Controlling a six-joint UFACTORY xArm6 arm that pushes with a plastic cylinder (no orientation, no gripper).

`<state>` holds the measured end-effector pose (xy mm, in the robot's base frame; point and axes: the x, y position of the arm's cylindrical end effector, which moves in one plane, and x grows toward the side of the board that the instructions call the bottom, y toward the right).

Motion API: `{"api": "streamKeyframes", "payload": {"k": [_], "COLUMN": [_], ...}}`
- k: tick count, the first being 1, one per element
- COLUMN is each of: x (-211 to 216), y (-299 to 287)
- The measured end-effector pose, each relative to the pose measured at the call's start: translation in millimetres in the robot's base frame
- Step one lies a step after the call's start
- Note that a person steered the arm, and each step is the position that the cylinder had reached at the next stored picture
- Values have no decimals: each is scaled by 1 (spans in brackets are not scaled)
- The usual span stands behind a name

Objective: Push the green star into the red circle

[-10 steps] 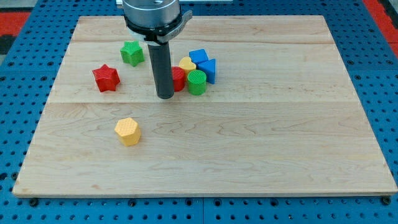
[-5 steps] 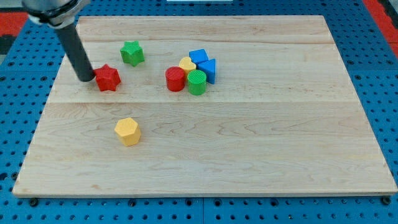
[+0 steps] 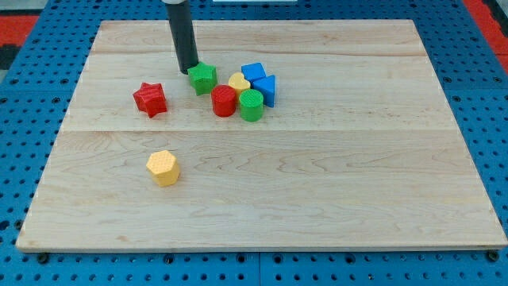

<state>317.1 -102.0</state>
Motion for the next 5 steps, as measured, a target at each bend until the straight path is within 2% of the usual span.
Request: {"api": "streamKeyframes", "payload": {"k": [5], "x": [5], "y": [8]}}
